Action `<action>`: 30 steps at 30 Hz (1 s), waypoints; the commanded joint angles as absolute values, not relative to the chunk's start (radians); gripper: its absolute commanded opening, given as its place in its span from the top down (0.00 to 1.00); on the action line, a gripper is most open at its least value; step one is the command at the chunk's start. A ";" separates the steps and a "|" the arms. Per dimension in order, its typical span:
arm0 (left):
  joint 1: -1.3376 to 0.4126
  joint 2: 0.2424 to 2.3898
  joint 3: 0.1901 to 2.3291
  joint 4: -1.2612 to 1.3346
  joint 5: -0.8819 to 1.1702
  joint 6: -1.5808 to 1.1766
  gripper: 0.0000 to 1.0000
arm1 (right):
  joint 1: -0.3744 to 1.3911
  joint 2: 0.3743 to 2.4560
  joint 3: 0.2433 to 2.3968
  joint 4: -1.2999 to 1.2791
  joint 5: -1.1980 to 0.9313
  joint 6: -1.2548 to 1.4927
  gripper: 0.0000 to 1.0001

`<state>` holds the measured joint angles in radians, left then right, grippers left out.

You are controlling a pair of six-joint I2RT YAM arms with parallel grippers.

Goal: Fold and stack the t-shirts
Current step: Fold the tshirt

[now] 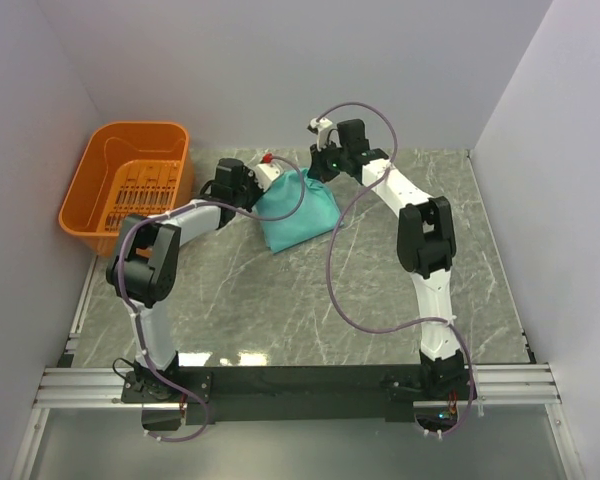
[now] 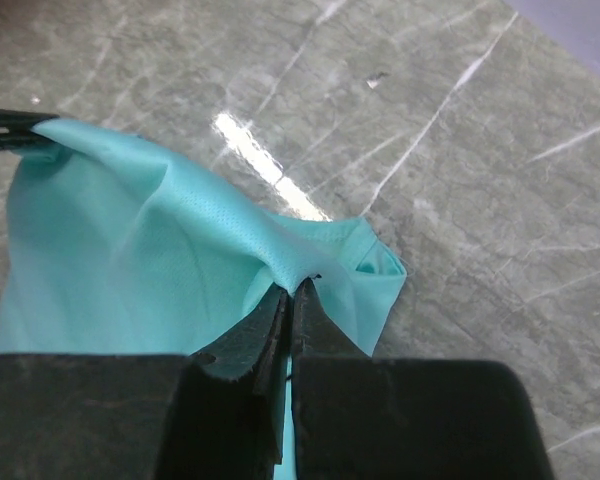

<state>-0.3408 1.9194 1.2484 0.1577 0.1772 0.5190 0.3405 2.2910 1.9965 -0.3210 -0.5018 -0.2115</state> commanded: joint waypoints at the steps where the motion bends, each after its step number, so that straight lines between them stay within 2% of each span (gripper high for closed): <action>1: -0.337 1.928 1.310 0.178 0.161 0.491 0.98 | 0.345 2.304 2.054 -0.284 -0.472 -0.193 0.99; 2: -0.336 1.933 1.312 0.176 0.147 0.486 0.97 | 0.345 2.307 2.057 -0.284 -0.466 -0.193 0.97; 4: -0.337 1.933 1.315 0.183 0.127 0.474 0.88 | 0.348 2.316 2.069 -0.285 -0.445 -0.186 0.90; 5: -0.337 1.931 1.315 0.186 0.120 0.468 0.88 | 0.350 2.318 2.072 -0.285 -0.427 -0.181 0.86; 7: -0.337 1.928 1.327 0.181 0.106 0.448 0.74 | 0.353 2.321 2.083 -0.278 -0.388 -0.160 0.74; 9: -0.337 1.922 1.354 0.167 0.069 0.425 0.57 | 0.354 2.315 2.091 -0.264 -0.327 -0.129 0.51; 10: -0.337 1.916 1.367 0.158 0.049 0.405 0.52 | 0.354 2.310 2.095 -0.264 -0.318 -0.127 0.47; 11: -0.339 1.914 1.396 0.147 0.034 0.394 0.42 | 0.354 2.304 2.097 -0.262 -0.311 -0.127 0.43; 12: -0.339 1.910 1.407 0.137 0.011 0.385 0.33 | 0.353 2.296 2.094 -0.255 -0.287 -0.126 0.35; 13: -0.339 1.904 1.419 0.118 0.005 0.374 0.29 | 0.354 2.278 2.091 -0.255 -0.278 -0.127 0.33; 18: -0.341 1.832 1.468 0.020 0.043 0.305 0.29 | 0.336 2.206 2.054 -0.332 -0.378 -0.188 0.34; 19: -0.341 1.815 1.477 -0.058 0.102 0.245 0.30 | 0.322 2.195 2.057 -0.380 -0.523 -0.228 0.35; 20: -0.341 1.810 1.494 -0.090 0.139 0.207 0.31 | 0.315 2.194 2.060 -0.431 -0.617 -0.268 0.39; 21: -0.341 1.809 1.499 -0.119 0.178 0.163 0.31 | 0.305 2.198 2.059 -0.510 -0.696 -0.319 0.52; 23: -0.341 1.824 1.497 -0.149 0.290 0.040 0.35 | 0.298 2.213 2.051 -0.544 -0.819 -0.307 0.67; 24: -0.341 1.833 1.496 -0.144 0.314 0.006 0.36 | 0.296 2.229 2.066 -0.570 -0.824 -0.278 0.78; 27: -0.341 1.885 1.486 -0.095 0.364 -0.197 0.40 | 0.299 2.340 2.158 -0.601 -0.818 -0.163 0.83; 30: -0.341 1.936 1.480 -0.028 0.351 -0.297 0.40 | 0.305 2.423 2.265 -0.603 -0.764 -0.043 0.83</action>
<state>-0.3408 1.8915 1.4700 -0.0769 0.2924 -0.1020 0.3031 2.3558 2.1582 -0.5694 -0.7441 -0.1711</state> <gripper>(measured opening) 0.601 0.169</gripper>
